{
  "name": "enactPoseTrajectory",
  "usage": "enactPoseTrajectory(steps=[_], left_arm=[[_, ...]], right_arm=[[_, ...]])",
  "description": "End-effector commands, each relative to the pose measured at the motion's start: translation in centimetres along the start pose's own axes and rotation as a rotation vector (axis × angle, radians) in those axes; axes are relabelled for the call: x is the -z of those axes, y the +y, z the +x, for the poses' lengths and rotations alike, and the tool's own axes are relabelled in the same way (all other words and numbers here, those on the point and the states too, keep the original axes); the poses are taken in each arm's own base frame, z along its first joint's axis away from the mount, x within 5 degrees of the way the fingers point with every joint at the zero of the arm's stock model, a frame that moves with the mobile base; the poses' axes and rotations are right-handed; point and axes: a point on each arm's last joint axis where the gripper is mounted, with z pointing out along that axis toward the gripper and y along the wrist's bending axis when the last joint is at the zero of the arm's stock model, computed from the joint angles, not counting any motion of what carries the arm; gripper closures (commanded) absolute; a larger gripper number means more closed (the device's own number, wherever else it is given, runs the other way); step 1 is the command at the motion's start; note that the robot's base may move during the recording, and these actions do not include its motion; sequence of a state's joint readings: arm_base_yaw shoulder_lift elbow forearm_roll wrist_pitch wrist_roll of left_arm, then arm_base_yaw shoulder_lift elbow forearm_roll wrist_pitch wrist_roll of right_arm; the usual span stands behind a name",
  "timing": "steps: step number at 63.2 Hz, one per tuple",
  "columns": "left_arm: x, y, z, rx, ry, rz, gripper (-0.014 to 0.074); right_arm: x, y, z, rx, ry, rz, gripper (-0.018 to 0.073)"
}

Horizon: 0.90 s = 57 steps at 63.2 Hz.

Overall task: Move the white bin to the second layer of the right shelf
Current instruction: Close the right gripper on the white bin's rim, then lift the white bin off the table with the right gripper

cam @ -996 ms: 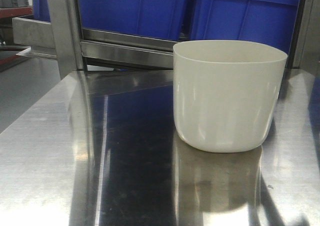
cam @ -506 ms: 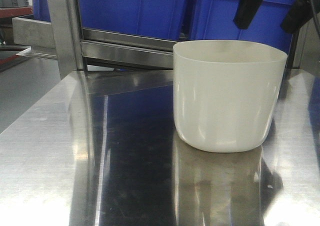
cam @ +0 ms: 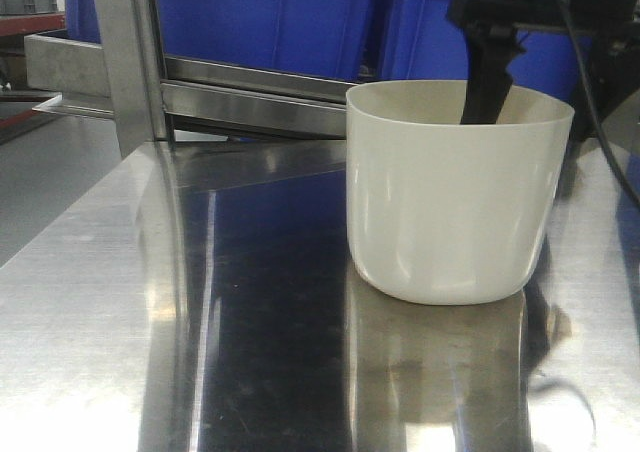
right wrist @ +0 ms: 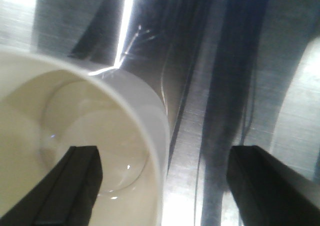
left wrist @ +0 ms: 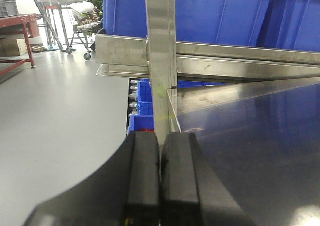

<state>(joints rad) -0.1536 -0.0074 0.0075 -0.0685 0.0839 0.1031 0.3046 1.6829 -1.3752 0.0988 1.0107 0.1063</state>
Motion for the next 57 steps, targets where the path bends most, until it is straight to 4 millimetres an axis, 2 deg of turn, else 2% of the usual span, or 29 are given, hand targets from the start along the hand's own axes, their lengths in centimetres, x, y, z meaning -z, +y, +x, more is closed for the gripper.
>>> enactPoseTrajectory(steps=[1, 15, 21, 24, 27, 34, 36, 37, 41, 46, 57], left_arm=[[0.0, 0.0, 0.4, 0.009, -0.061, -0.002, 0.0512], [0.0, 0.0, 0.4, 0.009, -0.061, -0.002, 0.0512], [0.0, 0.0, 0.4, 0.009, -0.061, -0.002, 0.0512], [0.0, 0.0, 0.4, 0.009, -0.061, -0.002, 0.0512], [0.0, 0.0, 0.4, 0.009, -0.061, -0.002, 0.0512], [0.0, 0.0, 0.4, 0.009, -0.061, -0.002, 0.0512], [0.0, 0.0, 0.4, 0.009, -0.061, -0.002, 0.0512], [0.0, 0.0, 0.4, 0.009, -0.061, -0.002, 0.0512], [0.0, 0.0, 0.4, 0.009, -0.061, -0.002, 0.0512], [0.0, 0.0, 0.4, 0.009, -0.061, -0.002, 0.0512], [0.0, 0.0, 0.4, 0.009, -0.061, -0.002, 0.0512]], right_arm=[[1.3, 0.3, -0.9, 0.015, -0.071, -0.007, -0.0062], [-0.9, 0.1, -1.1, 0.011, -0.022, 0.001, -0.006], [-1.3, 0.1, -1.2, 0.01, -0.016, 0.002, -0.0008], [-1.3, 0.1, -1.2, 0.01, -0.018, 0.002, 0.0048], [-1.3, 0.1, -1.3, 0.01, -0.023, 0.001, 0.0144], [-0.6, 0.2, -1.5, 0.013, -0.068, -0.003, 0.0428], [-0.1, 0.2, -1.6, 0.017, -0.095, -0.002, 0.0517], [0.3, 0.2, -1.7, 0.019, -0.113, -0.002, 0.0524], [1.4, 0.2, -1.9, 0.03, -0.18, 0.002, 0.0477], [3.4, 0.2, -2.0, 0.048, -0.272, 0.011, 0.0511], [10.4, 0.1, -1.0, 0.096, -0.528, 0.039, 0.0503]])
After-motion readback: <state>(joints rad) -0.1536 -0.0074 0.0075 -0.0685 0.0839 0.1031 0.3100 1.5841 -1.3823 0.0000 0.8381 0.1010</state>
